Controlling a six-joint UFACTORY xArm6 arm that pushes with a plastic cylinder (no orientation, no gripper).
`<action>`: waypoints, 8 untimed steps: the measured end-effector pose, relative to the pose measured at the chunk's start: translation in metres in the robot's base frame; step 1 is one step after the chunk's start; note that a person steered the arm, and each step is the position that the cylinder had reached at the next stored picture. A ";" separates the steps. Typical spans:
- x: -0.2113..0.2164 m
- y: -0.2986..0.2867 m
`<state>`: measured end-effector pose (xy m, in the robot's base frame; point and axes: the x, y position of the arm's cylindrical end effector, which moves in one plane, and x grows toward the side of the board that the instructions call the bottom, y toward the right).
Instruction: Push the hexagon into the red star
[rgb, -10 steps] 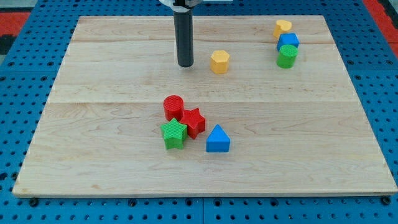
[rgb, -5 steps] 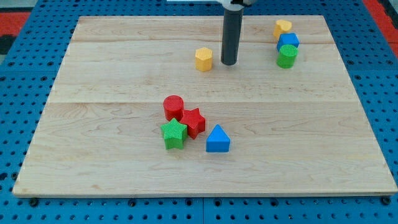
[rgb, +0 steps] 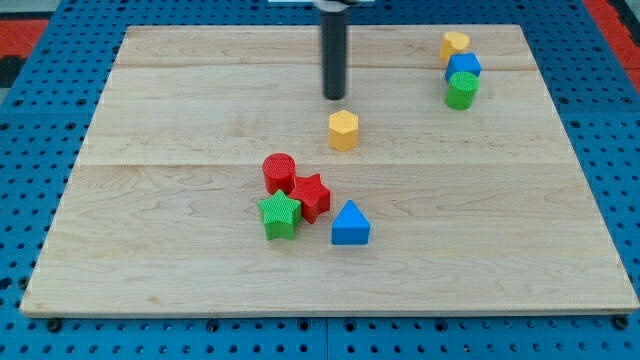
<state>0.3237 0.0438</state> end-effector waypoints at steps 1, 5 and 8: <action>0.025 0.038; 0.124 -0.037; 0.079 0.086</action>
